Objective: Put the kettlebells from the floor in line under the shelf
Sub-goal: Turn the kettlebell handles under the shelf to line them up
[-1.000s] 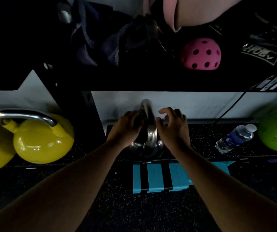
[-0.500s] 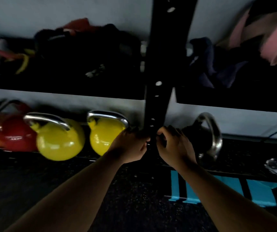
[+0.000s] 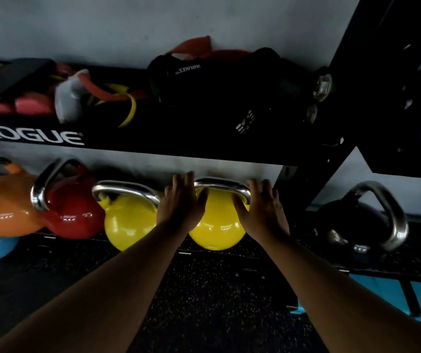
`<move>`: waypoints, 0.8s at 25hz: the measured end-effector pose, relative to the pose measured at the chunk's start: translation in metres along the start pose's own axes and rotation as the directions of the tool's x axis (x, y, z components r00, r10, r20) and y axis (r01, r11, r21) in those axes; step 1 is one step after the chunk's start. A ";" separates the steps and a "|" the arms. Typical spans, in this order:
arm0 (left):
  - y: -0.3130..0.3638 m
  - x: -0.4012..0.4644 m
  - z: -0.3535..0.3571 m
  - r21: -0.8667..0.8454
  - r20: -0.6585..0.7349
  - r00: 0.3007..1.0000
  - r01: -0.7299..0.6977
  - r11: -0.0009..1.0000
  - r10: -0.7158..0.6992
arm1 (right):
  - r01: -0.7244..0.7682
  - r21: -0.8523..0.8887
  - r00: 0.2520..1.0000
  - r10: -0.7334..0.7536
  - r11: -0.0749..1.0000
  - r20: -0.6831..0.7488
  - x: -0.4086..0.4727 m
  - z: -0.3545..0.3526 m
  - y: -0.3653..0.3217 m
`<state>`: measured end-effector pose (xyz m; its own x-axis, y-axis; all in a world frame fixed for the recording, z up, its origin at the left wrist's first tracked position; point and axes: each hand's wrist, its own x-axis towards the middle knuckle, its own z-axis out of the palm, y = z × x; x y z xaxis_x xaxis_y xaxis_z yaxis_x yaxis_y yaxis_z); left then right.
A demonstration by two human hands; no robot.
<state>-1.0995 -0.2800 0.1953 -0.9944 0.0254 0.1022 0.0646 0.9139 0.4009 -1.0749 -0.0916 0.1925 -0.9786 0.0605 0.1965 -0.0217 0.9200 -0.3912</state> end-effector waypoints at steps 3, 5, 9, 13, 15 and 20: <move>0.004 0.014 0.016 -0.076 0.059 0.995 0.082 0.994 -0.077 | -0.054 0.007 0.997 0.054 0.999 0.059 0.023 0.017 0.000; 0.008 0.027 0.025 -0.129 0.128 0.983 0.147 0.981 -0.131 | -0.089 0.027 0.988 0.085 0.996 0.131 0.030 0.031 -0.001; 0.020 0.043 0.037 -0.236 0.290 0.914 0.356 0.904 -0.284 | -0.131 0.068 0.972 0.114 0.989 0.207 0.039 0.047 0.000; 0.032 0.037 0.047 -0.527 0.370 0.833 0.553 0.645 -0.412 | -0.195 0.207 0.966 0.151 0.959 0.210 0.040 0.045 0.000; 0.016 0.045 0.053 -0.624 0.344 0.866 0.500 0.600 -0.364 | -0.229 0.227 0.964 0.188 0.947 0.187 0.032 0.046 -0.008; -0.017 0.047 0.069 -0.723 0.358 0.932 0.319 0.613 -0.062 | -0.340 0.386 0.934 0.261 0.857 0.242 -0.003 0.041 -0.020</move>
<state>-1.1532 -0.2664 0.1309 -0.9601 0.1127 -0.2559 -0.2173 0.2747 0.9366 -1.0798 -0.1264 0.1631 -0.9696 0.2033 -0.1363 0.2351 0.6186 -0.7497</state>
